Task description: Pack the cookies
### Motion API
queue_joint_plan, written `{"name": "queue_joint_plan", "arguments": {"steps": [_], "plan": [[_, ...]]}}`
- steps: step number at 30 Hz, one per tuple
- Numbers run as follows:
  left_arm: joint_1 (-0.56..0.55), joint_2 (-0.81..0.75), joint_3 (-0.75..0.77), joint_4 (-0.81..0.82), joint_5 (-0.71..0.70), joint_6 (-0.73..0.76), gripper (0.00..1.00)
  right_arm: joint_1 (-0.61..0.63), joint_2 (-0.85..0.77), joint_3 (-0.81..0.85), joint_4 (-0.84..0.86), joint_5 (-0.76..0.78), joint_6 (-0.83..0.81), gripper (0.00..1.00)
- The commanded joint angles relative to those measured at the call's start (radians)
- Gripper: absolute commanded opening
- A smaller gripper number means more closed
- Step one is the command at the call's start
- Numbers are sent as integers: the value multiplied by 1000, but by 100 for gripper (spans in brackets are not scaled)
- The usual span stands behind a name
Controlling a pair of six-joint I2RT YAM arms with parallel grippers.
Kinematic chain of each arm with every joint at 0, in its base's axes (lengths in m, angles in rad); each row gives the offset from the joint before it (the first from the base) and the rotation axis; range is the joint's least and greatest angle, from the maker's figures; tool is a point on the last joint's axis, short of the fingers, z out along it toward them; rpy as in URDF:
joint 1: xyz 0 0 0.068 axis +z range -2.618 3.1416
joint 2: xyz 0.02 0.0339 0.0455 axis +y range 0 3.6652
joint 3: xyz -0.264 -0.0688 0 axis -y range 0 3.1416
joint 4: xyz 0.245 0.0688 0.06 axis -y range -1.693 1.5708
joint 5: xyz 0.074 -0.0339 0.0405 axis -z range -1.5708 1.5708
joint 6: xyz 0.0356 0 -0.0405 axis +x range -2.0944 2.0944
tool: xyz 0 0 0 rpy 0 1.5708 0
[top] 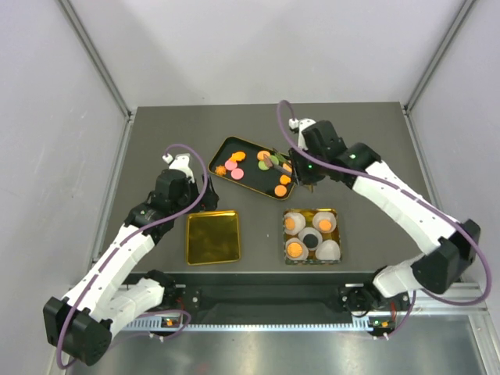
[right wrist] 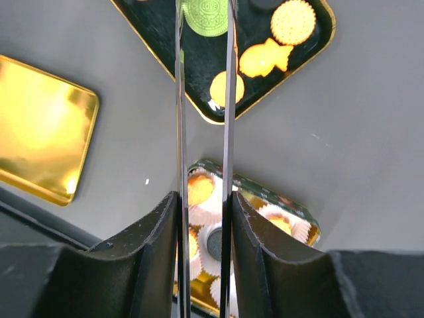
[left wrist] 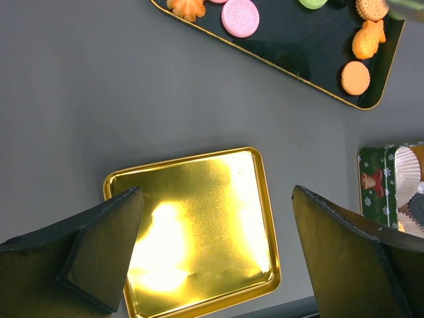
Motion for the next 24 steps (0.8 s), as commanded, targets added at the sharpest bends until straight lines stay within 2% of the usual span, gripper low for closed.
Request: {"name": "queue_joint_plan", "arguments": {"steps": [1,7,16,24], "plan": [[3,-23,20,35,-2,6,99,-11,-126,7,-39,18,25,28],[3,-39,18,37,8,6,99,-10,-360,-118,-185,32,91,29],[5,-49,15,46,27,0,99,-10,-712,-270,-527,34,271,31],[5,-47,15,47,30,1,99,-11,-821,-362,-627,-49,326,32]]}}
